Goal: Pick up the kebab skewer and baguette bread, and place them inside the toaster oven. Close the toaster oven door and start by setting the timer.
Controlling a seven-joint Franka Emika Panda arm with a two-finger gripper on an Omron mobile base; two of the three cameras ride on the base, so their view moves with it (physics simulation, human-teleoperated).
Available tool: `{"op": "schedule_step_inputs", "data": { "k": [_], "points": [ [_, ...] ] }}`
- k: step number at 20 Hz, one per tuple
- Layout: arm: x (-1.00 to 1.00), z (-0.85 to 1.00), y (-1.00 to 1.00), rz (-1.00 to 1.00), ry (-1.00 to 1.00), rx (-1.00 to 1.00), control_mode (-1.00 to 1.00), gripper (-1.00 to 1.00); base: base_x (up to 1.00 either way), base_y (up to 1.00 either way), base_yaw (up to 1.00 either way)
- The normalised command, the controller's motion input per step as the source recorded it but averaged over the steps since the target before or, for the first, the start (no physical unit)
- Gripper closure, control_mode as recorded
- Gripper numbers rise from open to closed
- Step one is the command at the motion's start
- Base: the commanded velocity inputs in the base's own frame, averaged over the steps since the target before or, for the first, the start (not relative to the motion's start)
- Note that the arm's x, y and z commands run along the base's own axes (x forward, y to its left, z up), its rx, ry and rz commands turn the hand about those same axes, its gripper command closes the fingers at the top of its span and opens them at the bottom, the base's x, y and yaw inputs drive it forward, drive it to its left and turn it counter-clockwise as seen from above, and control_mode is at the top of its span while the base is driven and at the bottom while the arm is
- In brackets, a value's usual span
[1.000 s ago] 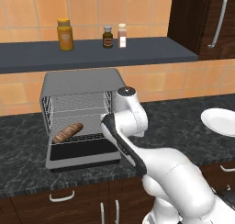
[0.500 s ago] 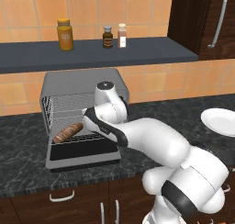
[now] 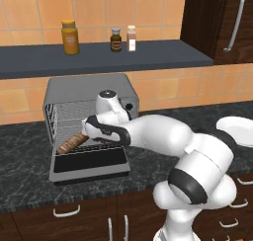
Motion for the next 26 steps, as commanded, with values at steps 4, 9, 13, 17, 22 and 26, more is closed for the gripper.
{"op": "schedule_step_inputs", "data": {
  "k": [4,9,13,17,22,26],
  "points": [
    [0.26,-0.08,0.04,0.07,0.0,0.0,-1.0,1.0,0.0,0.0,0.0],
    [0.31,-0.17,0.0,0.06,0.0,0.0,-1.0,1.0,0.0,0.0,0.0],
    [0.11,-0.25,0.0,0.03,0.0,0.0,-1.0,1.0,0.0,0.0,0.0],
    [0.06,-0.28,0.01,0.02,0.0,0.0,-1.0,1.0,0.0,0.0,0.0],
    [0.07,-0.18,0.0,0.02,0.0,0.0,-1.0,1.0,0.0,0.0,0.0],
    [0.1,-0.03,0.0,0.01,0.0,0.0,-1.0,1.0,0.0,0.0,0.0]
  ]
}}
